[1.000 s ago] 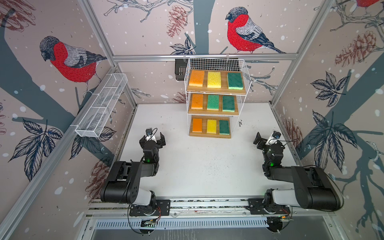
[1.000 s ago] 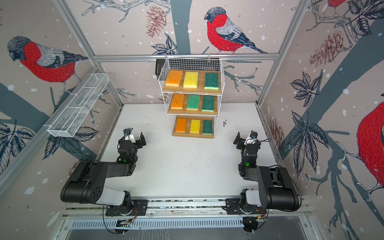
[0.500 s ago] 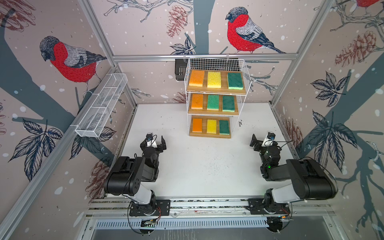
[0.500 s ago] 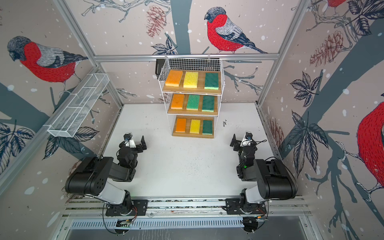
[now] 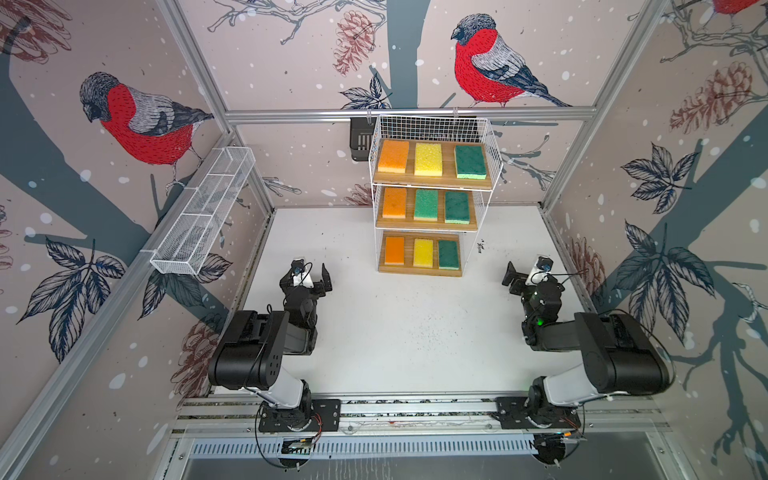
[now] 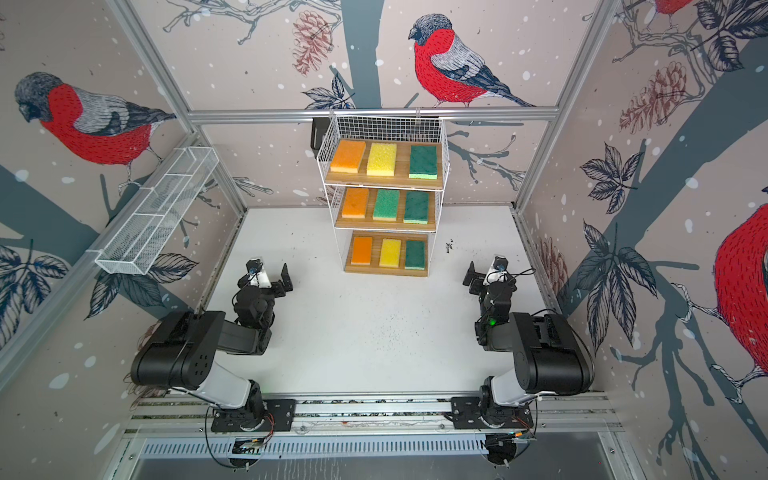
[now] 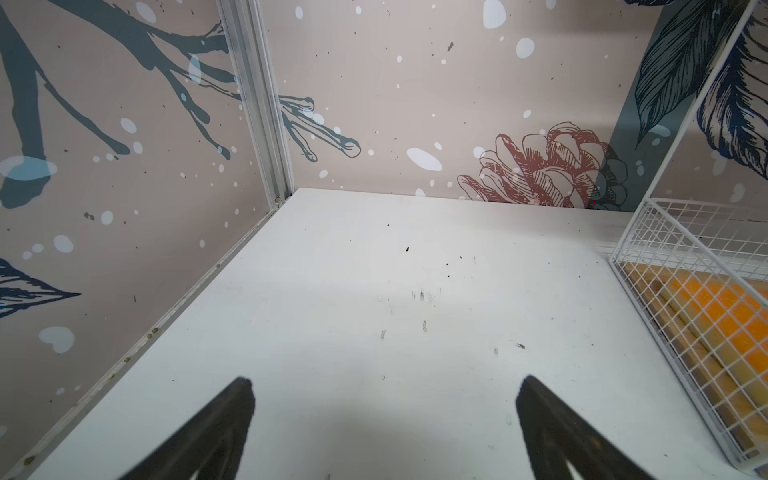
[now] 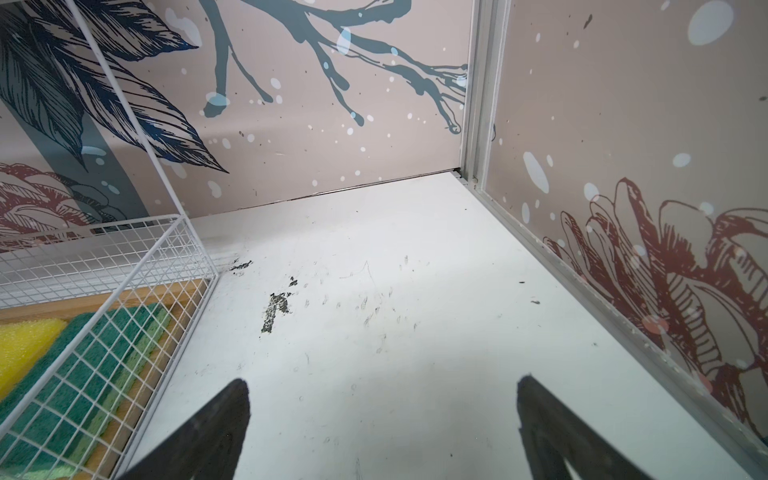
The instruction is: Place and organize the cleaning sponges onto the shelf
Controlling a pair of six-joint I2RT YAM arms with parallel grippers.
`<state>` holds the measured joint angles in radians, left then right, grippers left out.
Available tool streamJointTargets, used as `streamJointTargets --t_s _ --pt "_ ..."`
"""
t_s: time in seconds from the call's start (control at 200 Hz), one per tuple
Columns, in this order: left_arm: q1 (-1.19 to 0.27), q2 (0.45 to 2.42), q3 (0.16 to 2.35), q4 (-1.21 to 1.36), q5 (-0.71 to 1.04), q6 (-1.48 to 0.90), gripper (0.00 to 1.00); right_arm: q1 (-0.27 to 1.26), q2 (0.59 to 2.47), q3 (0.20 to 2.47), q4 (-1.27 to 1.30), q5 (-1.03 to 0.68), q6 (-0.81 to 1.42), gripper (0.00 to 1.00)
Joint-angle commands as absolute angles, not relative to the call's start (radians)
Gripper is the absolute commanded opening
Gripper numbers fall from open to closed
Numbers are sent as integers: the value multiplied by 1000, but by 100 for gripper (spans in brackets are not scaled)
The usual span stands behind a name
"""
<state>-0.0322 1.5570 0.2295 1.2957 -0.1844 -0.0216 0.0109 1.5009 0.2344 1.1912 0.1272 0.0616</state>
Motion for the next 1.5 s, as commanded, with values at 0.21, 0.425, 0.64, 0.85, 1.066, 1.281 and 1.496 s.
streamJointTargets --t_s 0.21,0.425,0.64,0.85,1.066,1.281,1.496 --pt "-32 1558 236 1298 -185 -21 99 11 1503 241 1187 128 80 100" --pt "-34 1554 229 1310 -181 -17 98 12 1498 235 1193 129 78 99" --pt "-35 1554 229 1309 -182 -17 99 12 1499 235 1193 131 78 99" --pt "-35 1555 229 1310 -183 -17 98 12 1500 236 1193 131 78 99" --pt "-34 1555 229 1309 -183 -17 98 12 1498 236 1194 131 78 100" --pt "-35 1555 229 1310 -183 -17 98 13 1499 236 1195 132 77 100" --pt "-34 1555 228 1310 -183 -17 98 12 1499 237 1193 132 77 99"
